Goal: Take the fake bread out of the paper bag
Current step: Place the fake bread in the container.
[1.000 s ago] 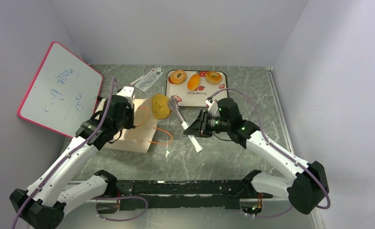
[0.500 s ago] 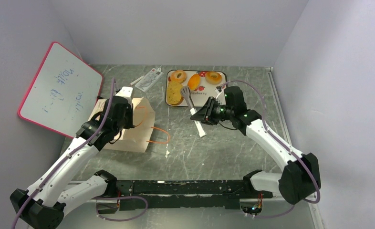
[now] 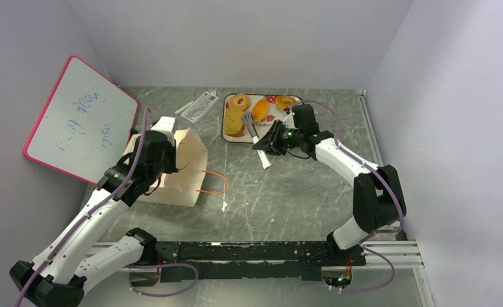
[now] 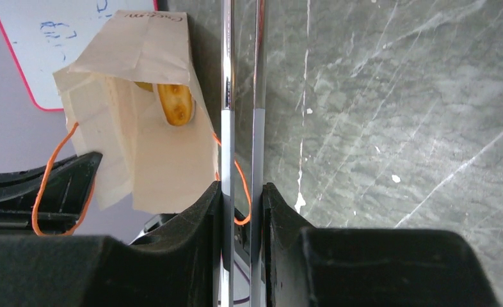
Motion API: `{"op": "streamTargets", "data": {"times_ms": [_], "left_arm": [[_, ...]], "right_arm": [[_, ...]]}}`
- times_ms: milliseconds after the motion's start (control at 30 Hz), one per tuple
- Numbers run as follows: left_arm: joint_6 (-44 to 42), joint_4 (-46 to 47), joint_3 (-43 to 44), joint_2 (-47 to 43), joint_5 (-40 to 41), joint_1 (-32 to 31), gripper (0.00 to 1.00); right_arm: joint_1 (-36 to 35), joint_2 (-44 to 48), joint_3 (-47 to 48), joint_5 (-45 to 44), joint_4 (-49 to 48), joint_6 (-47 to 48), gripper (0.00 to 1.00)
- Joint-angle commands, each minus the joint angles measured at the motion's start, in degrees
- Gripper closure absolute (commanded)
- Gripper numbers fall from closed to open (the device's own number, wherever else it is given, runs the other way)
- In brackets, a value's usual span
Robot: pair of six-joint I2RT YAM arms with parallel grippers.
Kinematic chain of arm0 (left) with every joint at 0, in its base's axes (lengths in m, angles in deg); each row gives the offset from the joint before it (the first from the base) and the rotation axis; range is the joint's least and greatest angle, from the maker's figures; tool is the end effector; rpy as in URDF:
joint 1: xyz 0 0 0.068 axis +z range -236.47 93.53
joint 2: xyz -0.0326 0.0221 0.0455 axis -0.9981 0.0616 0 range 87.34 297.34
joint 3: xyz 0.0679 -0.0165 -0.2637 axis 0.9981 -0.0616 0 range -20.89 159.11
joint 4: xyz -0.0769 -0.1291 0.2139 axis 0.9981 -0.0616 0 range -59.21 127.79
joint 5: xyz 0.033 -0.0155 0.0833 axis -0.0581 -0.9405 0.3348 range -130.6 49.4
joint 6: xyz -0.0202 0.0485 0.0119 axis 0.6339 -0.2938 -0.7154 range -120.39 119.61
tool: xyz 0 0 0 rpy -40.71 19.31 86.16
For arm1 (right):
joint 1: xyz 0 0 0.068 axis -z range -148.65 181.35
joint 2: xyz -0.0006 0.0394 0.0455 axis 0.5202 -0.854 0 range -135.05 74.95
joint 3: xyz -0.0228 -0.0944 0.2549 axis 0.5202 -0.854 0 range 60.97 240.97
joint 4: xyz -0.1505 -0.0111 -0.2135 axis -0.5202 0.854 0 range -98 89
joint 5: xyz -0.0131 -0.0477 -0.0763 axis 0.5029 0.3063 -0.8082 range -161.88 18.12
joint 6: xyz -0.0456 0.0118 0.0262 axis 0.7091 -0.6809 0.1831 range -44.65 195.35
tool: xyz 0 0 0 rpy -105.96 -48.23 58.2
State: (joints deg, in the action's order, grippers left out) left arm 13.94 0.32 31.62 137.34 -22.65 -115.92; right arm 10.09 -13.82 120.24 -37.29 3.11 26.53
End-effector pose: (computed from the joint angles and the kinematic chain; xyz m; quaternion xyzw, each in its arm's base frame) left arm 0.1629 -0.0794 0.3247 0.0438 0.8779 -0.0417 0.4751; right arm 0.3053 0.1405 0.2416 0.0861 0.8721 0.4502 0.1715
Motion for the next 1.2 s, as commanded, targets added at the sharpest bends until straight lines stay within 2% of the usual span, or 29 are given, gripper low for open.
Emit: {"op": "streamTargets", "data": {"times_ms": [0, 733, 1000, 1033, 1167], "left_arm": [[0.0, 2.4, -0.8, -0.8, -0.2, 0.3, 0.93], [0.5, 3.3, 0.2, 0.2, -0.1, 0.3, 0.93], [1.7, 3.3, -0.3, -1.1, -0.2, 0.3, 0.93], [1.8, 3.2, -0.3, -1.3, -0.2, 0.3, 0.93], [1.9, 2.7, -0.3, -2.1, -0.2, 0.3, 0.93]], "right_arm": [[0.8, -1.7, 3.1, 2.3, -3.6, 1.2, 1.0], [3.3, -7.5, 3.5, 7.3, -2.2, 0.0, 1.0], [3.6, -10.4, 5.6, 5.8, -0.5, 0.9, 1.0], [3.5, -10.6, 5.7, 5.6, -0.6, 0.8, 1.0], [3.6, -11.2, 5.5, 5.2, -0.7, 0.6, 0.86]]}}
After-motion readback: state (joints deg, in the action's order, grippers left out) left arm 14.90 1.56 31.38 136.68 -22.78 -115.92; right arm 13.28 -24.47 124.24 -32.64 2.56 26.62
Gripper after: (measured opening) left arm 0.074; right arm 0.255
